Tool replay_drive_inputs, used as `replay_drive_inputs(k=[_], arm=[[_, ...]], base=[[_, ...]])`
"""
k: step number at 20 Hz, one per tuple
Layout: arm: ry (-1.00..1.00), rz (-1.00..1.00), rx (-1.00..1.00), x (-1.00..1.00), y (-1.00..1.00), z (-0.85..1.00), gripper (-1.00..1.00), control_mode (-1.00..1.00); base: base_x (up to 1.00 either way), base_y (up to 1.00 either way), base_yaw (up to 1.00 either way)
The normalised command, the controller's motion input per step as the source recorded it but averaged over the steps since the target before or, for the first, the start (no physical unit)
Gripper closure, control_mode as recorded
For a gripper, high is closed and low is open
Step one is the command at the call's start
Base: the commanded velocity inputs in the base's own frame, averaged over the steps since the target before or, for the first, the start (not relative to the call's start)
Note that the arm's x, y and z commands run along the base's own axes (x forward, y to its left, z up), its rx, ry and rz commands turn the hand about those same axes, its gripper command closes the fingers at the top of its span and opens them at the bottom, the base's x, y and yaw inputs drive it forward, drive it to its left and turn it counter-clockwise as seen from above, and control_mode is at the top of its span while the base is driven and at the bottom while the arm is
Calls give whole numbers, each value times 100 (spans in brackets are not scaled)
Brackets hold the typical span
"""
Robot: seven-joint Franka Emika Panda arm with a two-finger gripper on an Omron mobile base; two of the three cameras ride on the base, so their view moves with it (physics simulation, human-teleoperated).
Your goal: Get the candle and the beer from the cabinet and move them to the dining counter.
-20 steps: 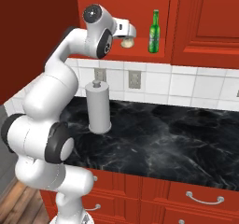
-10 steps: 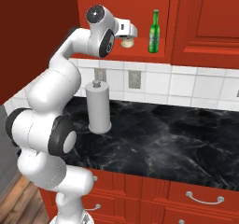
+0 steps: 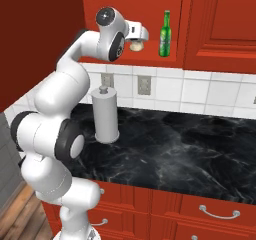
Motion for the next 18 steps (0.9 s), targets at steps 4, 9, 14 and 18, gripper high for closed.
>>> replay_drive_inputs(k=[4, 9, 14, 18], arm=[[0, 0, 0, 15, -5, -6, -100, -100], [0, 0, 0, 16, -5, -5, -100, -100], [0, 0, 0, 16, -6, -5, -100, -100], [0, 0, 0, 17, -5, -4, -100, -100]], base=[[0, 0, 0], [0, 0, 0], [0, 0, 0], [0, 0, 0]])
